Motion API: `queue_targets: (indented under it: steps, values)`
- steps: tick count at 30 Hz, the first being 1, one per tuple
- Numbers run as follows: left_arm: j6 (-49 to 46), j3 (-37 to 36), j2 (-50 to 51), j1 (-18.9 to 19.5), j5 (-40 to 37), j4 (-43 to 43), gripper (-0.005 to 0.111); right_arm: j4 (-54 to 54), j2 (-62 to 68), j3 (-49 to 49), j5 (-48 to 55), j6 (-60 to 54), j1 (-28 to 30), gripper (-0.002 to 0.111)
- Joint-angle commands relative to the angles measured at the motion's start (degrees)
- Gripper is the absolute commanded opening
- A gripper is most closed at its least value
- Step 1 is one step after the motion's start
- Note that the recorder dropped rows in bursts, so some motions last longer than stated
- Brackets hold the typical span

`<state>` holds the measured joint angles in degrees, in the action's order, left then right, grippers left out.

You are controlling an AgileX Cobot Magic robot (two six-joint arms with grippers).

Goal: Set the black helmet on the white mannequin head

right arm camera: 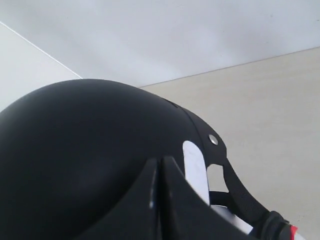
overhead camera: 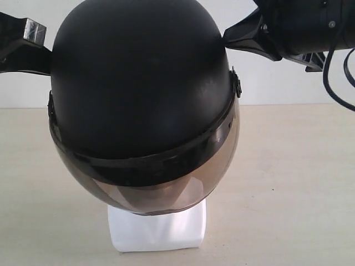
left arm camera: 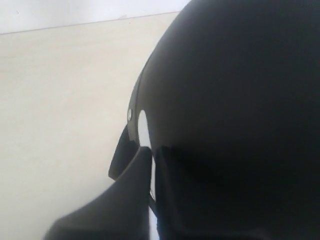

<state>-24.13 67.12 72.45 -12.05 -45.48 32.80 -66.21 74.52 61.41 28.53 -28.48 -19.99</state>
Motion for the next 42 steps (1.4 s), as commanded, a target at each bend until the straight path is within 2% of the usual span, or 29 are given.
queue_targets:
  steps: [1,12,32,42]
  values:
    - [-2.2,-0.2,1.1,-0.7,-1.0,8.5,0.004,-0.5,-0.1,-2.9,6.5,-0.4,-1.3,0.000]
    - [-7.9,-0.1,3.6,-0.7,-0.3,18.2,0.004,-0.9,-0.1,-5.4,6.3,-1.6,-1.3,0.000]
    - [-8.1,-0.1,4.0,-0.7,-1.3,17.1,0.004,-1.1,-0.2,-5.4,4.8,-2.1,-1.3,0.000]
    - [-6.4,-0.2,4.0,-0.7,-4.5,15.9,0.004,-2.9,-0.2,-5.4,3.0,-4.8,-1.2,0.000]
